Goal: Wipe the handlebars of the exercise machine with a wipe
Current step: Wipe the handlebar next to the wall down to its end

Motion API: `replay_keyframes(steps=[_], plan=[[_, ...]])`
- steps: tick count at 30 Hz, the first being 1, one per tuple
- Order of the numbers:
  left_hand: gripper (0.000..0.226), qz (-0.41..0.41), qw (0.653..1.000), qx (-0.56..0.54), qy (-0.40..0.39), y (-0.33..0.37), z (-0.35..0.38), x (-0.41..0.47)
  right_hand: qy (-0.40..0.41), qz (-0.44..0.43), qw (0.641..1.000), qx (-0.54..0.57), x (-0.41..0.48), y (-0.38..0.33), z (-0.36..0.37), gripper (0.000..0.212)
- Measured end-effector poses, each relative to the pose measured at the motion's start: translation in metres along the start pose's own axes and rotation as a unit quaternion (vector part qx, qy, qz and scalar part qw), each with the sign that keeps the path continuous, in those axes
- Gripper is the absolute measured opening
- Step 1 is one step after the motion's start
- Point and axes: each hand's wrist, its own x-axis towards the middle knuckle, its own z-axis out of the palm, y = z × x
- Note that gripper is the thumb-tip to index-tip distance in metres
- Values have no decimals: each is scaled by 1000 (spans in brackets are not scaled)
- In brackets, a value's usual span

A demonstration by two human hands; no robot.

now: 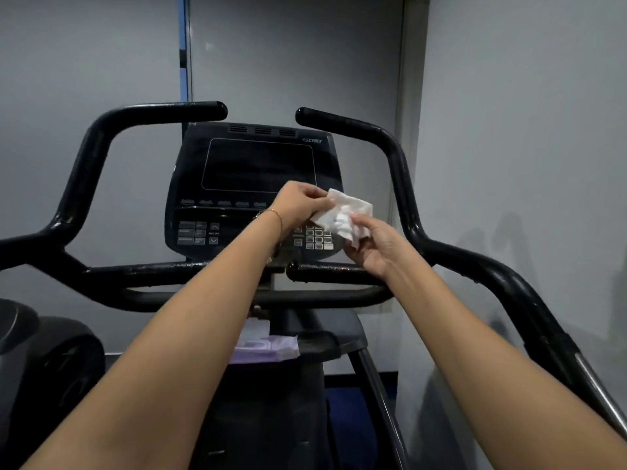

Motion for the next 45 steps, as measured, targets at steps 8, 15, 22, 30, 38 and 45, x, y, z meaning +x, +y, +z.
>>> replay_keyframes(steps=[8, 15, 22, 30, 38, 45], plan=[[21, 68, 995, 63, 24, -15, -40, 121, -27, -57, 998, -23, 109, -40, 53, 12], [19, 120, 979, 144, 74, -33, -50, 175, 17, -95, 995, 39, 164, -43, 59, 5], [49, 175, 885, 422, 91, -15, -68, 201, 199, -456, 852, -164, 174, -76, 63, 25], [60, 157, 819, 550, 39, 0, -57, 217, 140, -512, 574, -623, 223, -94, 98, 40], [63, 188, 792, 580, 40, -10, -65, 217, 174, -435, 441, -766, 246, -79, 102, 55], [62, 214, 768, 602, 49, -18, -72, 219, 169, -418, 455, -768, 243, -86, 96, 56]])
